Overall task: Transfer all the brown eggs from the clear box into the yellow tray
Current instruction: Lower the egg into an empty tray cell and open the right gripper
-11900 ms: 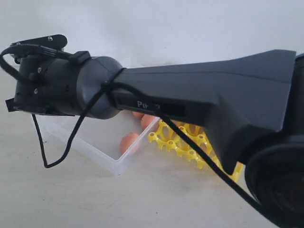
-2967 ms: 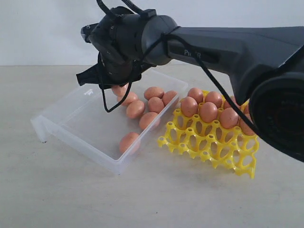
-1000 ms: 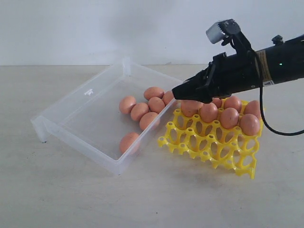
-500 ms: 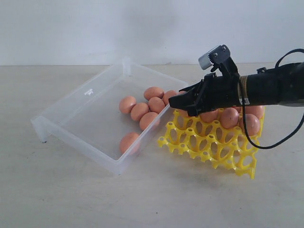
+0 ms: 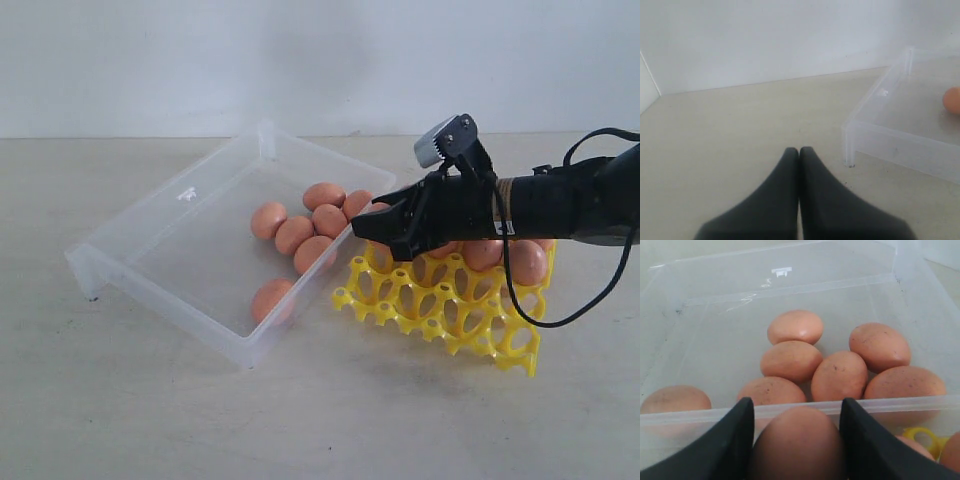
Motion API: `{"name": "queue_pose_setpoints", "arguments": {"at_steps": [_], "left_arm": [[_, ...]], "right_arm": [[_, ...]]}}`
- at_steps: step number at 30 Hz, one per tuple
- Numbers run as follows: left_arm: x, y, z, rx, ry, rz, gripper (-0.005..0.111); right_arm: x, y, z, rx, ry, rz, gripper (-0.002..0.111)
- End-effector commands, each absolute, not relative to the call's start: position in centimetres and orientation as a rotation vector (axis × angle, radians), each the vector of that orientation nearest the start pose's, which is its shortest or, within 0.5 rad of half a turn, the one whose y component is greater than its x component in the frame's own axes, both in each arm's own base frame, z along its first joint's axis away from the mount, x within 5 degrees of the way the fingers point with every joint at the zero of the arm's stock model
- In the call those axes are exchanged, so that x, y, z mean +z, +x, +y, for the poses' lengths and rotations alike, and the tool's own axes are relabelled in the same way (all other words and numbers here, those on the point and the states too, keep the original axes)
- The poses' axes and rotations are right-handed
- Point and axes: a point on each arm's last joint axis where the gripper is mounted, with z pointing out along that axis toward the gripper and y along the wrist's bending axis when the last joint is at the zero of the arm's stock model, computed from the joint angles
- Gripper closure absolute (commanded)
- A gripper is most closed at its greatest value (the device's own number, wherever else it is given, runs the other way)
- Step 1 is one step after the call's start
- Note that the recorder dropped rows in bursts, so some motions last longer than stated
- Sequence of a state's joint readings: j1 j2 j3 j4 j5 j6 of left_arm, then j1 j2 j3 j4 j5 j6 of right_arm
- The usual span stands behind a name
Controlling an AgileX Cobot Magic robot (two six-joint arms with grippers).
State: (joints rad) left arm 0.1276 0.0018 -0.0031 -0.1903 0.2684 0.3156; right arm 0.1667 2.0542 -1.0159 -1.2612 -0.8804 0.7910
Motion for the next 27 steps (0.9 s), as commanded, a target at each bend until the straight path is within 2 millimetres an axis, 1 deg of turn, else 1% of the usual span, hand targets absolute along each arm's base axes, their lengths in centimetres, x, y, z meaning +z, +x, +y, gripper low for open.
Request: {"name": "queue_pose_setpoints", "arguments": {"at_steps": [1,4,5,8,11,14,16,27], "left_arm": [[19.02,5.52,0.26,0.139,0.028,1.739,0.111],[19.02,5.52,0.26,0.139,0.028,1.739,0.111],[19.02,5.52,0.26,0.139,0.028,1.739,0.111],[19.02,5.52,0.26,0.139,0.028,1.739,0.111],[19.02,5.52,0.26,0.139,0.028,1.739,0.111],[19.02,5.52,0.26,0.139,0.028,1.739,0.111],[19.02,5.52,0.26,0.139,0.028,1.739,0.111],[19.00,5.52,0.26,0.138,0.028,1.741,0.111]], "right_arm": [[13.08,36.57,12.79,0.775,-0.952,1.794,0.107],[13.08,36.57,12.79,0.772,-0.955,1.791,0.096],[13.08,36.57,12.79,0.772,-0.955,1.791,0.089],[13.08,36.57,12.79,0.772,-0.955,1.791,0.073],[13.08,36.57,12.79,0.772,-0.955,1.791,0.063],[13.08,36.57,12.79,0.774,-0.953,1.793,0.057],[13.08,36.57,12.79,0.774,-0.953,1.793,0.054],[13.14,36.65,12.77,0.775,-0.934,1.794,0.054]]}}
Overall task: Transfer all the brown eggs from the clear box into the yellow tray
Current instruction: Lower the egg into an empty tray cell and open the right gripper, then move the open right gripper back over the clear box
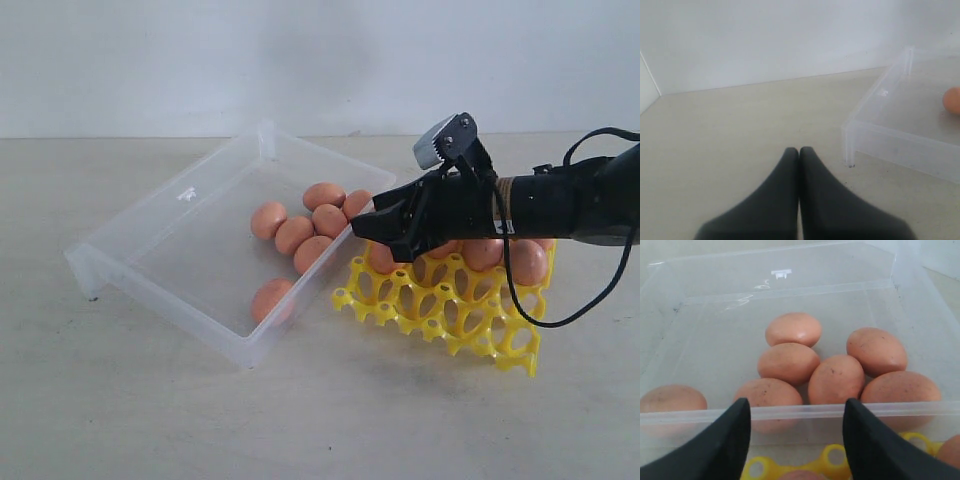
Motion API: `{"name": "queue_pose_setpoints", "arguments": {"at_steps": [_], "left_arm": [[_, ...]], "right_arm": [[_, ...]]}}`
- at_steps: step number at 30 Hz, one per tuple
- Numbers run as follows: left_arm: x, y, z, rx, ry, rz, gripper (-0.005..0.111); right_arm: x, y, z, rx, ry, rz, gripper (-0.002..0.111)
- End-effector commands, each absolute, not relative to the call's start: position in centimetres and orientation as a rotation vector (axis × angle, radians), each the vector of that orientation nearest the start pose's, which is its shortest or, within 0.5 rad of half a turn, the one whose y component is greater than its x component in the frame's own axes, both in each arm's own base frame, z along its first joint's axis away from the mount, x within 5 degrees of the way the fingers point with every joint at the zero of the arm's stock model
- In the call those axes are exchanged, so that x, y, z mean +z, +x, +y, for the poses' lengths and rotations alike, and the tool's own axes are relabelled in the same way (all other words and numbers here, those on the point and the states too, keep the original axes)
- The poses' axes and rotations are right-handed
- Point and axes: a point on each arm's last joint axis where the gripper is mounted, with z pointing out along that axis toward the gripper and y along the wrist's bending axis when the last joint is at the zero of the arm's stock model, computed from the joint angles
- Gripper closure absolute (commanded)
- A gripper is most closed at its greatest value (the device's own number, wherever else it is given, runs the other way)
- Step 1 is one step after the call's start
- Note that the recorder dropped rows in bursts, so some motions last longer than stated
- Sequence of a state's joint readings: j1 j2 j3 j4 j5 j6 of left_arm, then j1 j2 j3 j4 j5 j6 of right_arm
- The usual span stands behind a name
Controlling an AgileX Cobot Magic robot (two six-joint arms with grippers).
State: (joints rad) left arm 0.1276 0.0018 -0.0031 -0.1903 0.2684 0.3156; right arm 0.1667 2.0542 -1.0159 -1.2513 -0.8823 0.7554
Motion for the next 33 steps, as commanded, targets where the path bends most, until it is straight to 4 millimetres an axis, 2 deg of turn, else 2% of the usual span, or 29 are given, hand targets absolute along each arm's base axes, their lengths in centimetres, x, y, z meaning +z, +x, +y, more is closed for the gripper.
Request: {"name": "queue_pose_setpoints", "arguments": {"at_steps": [1,4,7,10,13,14,15,16,17,18,19,20,21,22,23,25,27,28,29,30,31,33], "left_arm": [[19.0,5.5,0.3,0.138,0.028,1.741,0.111],[19.0,5.5,0.3,0.138,0.028,1.741,0.111],[19.0,5.5,0.3,0.138,0.028,1.741,0.111],[19.0,5.5,0.3,0.138,0.028,1.741,0.111],[19.0,5.5,0.3,0.138,0.028,1.741,0.111],[19.0,5.5,0.3,0.138,0.028,1.741,0.111],[19.0,5.5,0.3,0.138,0.028,1.741,0.111],[19.0,5.5,0.3,0.138,0.028,1.741,0.111],[19.0,5.5,0.3,0.138,0.028,1.741,0.111],[19.0,5.5,0.3,0.138,0.028,1.741,0.111],[19.0,5.5,0.3,0.138,0.028,1.741,0.111],[19.0,5.5,0.3,0.138,0.028,1.741,0.111],[19.0,5.5,0.3,0.138,0.028,1.741,0.111],[19.0,5.5,0.3,0.138,0.028,1.741,0.111],[19.0,5.5,0.3,0.138,0.028,1.741,0.111],[19.0,5.5,0.3,0.139,0.028,1.739,0.111],[19.0,5.5,0.2,0.137,0.029,1.739,0.111],[19.0,5.5,0.2,0.137,0.029,1.739,0.111],[19.0,5.5,0.2,0.137,0.029,1.739,0.111],[19.0,5.5,0.2,0.137,0.029,1.739,0.111],[19.0,5.5,0.2,0.137,0.029,1.739,0.111],[19.0,5.5,0.2,0.137,0.029,1.739,0.111]], "right_arm": [[13.2,36.7,12.8,0.775,-0.931,1.795,0.054],[13.6,36.6,13.0,0.829,-0.903,1.757,0.054],[15.2,36.3,13.4,0.976,-0.828,1.676,0.057],[17.4,35.8,13.9,1.042,-0.804,1.624,0.076],[20.0,34.8,14.7,1.020,-0.885,1.568,0.105],[21.1,34.3,15.2,1.019,-0.915,1.534,0.108],[23.5,33.2,16.5,1.005,-0.964,1.469,0.108],[24.7,32.6,17.3,0.986,-0.989,1.447,0.108],[26.8,31.4,19.5,0.913,-1.037,1.423,0.108],[27.4,31.0,20.4,0.865,-1.055,1.429,0.108],[28.5,30.4,22.9,0.684,-1.099,1.472,0.108],[28.4,30.0,24.1,0.593,-1.125,1.501,0.108],[28.0,30.0,25.7,0.325,-1.118,1.613,0.108],[27.6,30.3,25.9,0.190,-1.082,1.681,0.108],[26.5,30.6,26.4,0.015,-0.976,1.825,0.108],[24.8,31.1,26.3,-0.079,-0.889,2.031,0.108],[23.2,30.6,26.8,0.005,-0.960,2.309,0.108],[22.5,30.0,27.1,0.034,-1.155,2.430,0.108],[22.5,29.6,27.7,0.121,-1.275,2.502,0.108],[22.3,29.1,28.1,0.178,-1.405,2.552,0.108],[22.8,29.0,28.4,0.211,-1.453,2.549,0.108],[23.9,29.2,28.9,0.261,-1.419,2.519,0.108]]}}
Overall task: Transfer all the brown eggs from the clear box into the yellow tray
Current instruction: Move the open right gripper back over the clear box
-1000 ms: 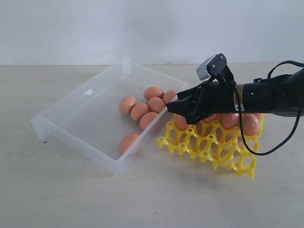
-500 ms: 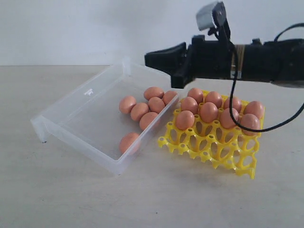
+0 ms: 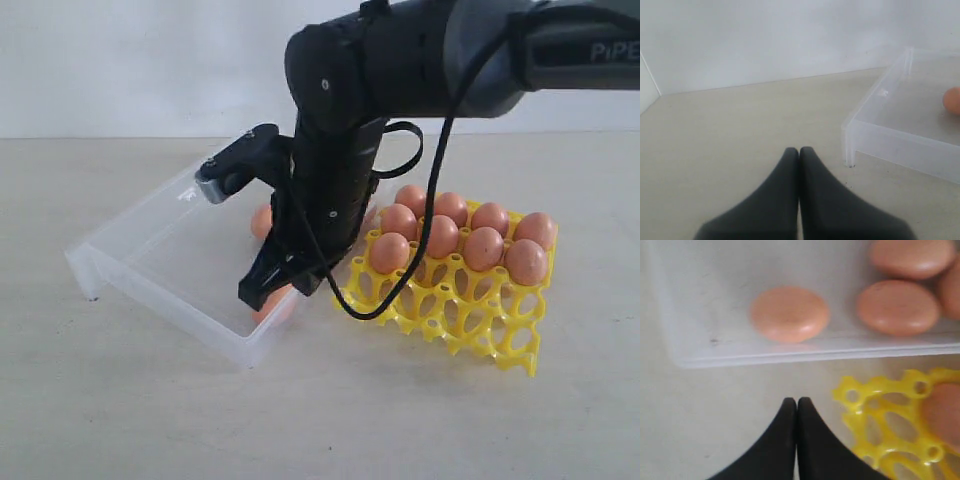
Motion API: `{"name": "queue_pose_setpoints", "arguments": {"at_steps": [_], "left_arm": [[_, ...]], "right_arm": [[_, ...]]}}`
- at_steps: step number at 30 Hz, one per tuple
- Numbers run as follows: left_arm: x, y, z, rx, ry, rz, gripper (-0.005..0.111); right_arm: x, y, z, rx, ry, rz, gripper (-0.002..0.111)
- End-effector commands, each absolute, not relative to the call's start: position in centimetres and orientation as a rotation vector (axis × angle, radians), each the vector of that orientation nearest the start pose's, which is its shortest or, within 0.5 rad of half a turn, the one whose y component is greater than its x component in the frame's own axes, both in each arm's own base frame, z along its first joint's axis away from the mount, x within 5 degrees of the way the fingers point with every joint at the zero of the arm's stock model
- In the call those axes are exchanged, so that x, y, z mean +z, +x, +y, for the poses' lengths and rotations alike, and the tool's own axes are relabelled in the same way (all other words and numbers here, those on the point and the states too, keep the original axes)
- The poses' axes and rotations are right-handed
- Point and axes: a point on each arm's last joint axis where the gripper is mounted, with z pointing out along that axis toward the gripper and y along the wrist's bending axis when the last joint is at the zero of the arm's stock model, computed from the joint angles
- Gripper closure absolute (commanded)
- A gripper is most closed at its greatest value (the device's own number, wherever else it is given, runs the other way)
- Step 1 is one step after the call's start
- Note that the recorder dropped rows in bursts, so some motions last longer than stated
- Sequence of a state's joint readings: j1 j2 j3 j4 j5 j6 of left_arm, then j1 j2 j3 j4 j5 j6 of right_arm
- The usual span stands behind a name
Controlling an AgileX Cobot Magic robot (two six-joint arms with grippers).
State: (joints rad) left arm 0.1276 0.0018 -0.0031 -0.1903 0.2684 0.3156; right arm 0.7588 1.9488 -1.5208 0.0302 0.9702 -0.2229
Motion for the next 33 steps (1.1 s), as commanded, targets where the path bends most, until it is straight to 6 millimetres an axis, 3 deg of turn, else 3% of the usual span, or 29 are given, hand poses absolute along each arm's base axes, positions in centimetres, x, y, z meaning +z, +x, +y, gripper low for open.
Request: {"name": "queue_pose_setpoints", "arguments": {"at_steps": [1,5,11,14,16,19,25,33], "left_arm": [[19.0,5.5,0.2,0.137,0.029,1.739,0.111],[19.0,5.5,0.2,0.137,0.029,1.739,0.111],[19.0,5.5,0.2,0.137,0.029,1.739,0.111],[19.0,5.5,0.2,0.137,0.029,1.739,0.111],[19.0,5.5,0.2,0.137,0.029,1.739,0.111],[19.0,5.5,0.2,0.137,0.029,1.739,0.111],[19.0,5.5,0.2,0.137,0.030,1.741,0.111],[19.0,5.5,0.3,0.139,0.028,1.741,0.111]], "right_arm": [[24.5,29.3,29.1,0.282,-1.399,2.501,0.108],[25.8,29.5,29.5,0.336,-1.340,2.454,0.108],[25.8,29.1,29.2,0.329,-1.393,2.475,0.108],[25.6,28.5,28.7,0.280,-1.624,2.414,0.108],[25.5,28.2,28.3,0.231,-1.871,2.289,0.108],[25.5,28.4,28.3,0.192,-1.997,2.147,0.108],[24.7,30.6,30.2,0.156,-1.844,1.951,0.108],[20.7,34.9,31.2,0.297,-1.177,2.402,0.108]]}}
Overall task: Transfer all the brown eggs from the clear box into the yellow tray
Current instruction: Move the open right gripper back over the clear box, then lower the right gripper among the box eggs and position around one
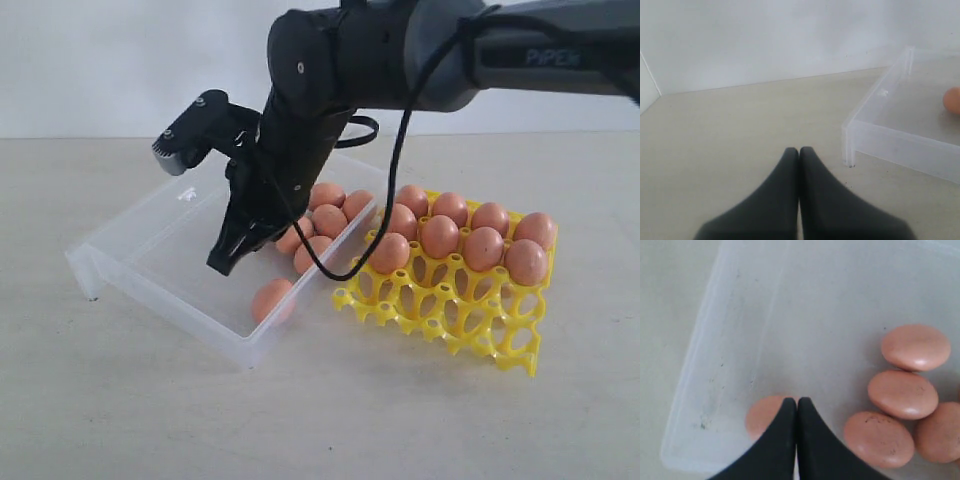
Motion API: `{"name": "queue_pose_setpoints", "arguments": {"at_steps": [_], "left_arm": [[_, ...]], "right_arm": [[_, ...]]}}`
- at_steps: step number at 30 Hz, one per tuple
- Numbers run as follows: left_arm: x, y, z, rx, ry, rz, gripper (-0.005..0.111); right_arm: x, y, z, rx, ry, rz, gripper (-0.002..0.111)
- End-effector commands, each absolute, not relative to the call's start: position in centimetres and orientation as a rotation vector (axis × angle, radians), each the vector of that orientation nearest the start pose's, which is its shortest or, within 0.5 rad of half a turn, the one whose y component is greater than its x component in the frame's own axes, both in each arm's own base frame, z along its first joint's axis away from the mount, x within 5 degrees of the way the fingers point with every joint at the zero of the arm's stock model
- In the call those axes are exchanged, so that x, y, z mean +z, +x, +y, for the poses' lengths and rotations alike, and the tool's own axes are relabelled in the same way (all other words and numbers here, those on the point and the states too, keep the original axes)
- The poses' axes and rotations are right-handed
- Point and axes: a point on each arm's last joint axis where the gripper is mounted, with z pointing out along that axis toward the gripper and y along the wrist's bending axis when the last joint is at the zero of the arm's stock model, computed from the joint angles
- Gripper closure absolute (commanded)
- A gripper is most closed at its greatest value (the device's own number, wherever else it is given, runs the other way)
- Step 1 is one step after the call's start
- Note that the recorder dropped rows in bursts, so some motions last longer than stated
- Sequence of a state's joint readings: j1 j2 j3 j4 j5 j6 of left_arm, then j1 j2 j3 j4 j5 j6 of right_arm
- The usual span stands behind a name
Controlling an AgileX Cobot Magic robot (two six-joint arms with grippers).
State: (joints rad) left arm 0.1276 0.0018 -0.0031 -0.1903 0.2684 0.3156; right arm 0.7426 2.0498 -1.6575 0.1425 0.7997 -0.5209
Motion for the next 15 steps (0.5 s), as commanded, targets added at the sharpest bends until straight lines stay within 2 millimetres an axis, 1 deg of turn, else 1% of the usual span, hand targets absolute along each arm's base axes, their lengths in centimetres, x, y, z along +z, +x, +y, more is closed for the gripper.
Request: {"name": "queue_pose_setpoints", "arguments": {"at_steps": [1,2,4,6,7,9,11,13,14,15], "left_arm": [[19.0,5.5,0.3,0.139,0.028,1.741,0.111],[19.0,5.5,0.3,0.139,0.028,1.741,0.111],[19.0,5.5,0.3,0.139,0.028,1.741,0.111],[19.0,5.5,0.3,0.139,0.028,1.741,0.111],[19.0,5.5,0.3,0.139,0.028,1.741,0.111],[19.0,5.5,0.3,0.139,0.028,1.739,0.111],[19.0,5.5,0.3,0.139,0.028,1.739,0.111],[19.0,5.5,0.3,0.139,0.028,1.739,0.111],[19.0,5.5,0.3,0.139,0.028,1.739,0.111],[19.0,5.5,0.3,0.139,0.028,1.739,0.111]], "right_arm": [[20.6,35.4,31.3,0.312,-1.108,2.421,0.108],[20.4,35.9,31.6,0.329,-1.018,2.428,0.108],[20.5,36.8,32.0,0.329,-0.925,2.386,0.108],[20.9,37.4,32.3,0.369,-0.829,2.335,0.108],[21.1,37.6,32.5,0.390,-0.787,2.320,0.104],[21.4,37.8,32.7,0.431,-0.710,2.295,0.092],[21.6,38.0,32.8,0.460,-0.653,2.290,0.074],[21.5,38.1,32.9,0.493,-0.581,2.302,0.059],[21.4,38.1,32.9,0.516,-0.526,2.321,0.055],[21.1,38.2,32.9,0.520,-0.494,2.338,0.054]]}}
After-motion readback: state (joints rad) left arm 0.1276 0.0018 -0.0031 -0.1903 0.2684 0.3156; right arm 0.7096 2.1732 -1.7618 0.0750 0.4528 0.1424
